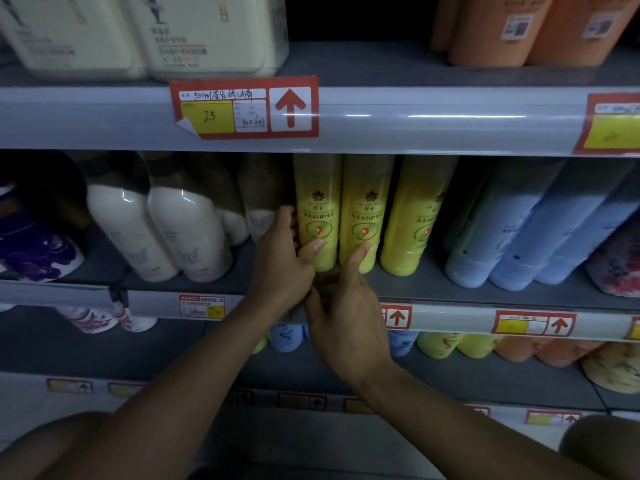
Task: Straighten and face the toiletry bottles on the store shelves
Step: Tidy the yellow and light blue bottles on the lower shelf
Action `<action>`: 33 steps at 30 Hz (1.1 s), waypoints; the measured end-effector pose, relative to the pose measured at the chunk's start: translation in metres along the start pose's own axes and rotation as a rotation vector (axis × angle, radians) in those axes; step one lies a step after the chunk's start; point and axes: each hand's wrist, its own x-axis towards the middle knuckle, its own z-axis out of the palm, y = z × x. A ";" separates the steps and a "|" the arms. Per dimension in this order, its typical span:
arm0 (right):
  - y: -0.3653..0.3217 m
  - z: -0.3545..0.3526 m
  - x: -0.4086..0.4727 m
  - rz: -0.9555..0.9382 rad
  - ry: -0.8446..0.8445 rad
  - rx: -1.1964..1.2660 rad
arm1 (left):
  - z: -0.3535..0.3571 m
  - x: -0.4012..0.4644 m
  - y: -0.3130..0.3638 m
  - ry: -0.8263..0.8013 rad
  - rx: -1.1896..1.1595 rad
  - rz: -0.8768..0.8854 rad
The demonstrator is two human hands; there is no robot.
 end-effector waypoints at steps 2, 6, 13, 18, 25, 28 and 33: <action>0.000 -0.003 0.000 0.007 0.008 0.014 | 0.001 0.000 -0.001 0.003 0.023 0.009; 0.001 -0.011 -0.001 0.005 0.023 0.017 | 0.001 -0.001 0.002 0.022 0.076 0.011; 0.002 -0.038 -0.004 0.022 0.081 -0.003 | 0.002 -0.009 0.007 0.130 0.153 0.018; -0.009 -0.065 0.001 0.037 0.145 0.025 | 0.006 -0.013 0.025 0.307 0.221 0.003; 0.006 -0.108 -0.014 0.054 0.260 -0.026 | 0.028 -0.038 0.065 0.302 0.137 -0.002; 0.027 -0.130 -0.025 0.083 0.285 -0.055 | 0.045 -0.055 0.072 0.236 0.062 0.049; 0.056 -0.145 -0.023 0.102 0.426 -0.014 | 0.081 -0.075 0.076 0.293 0.054 0.108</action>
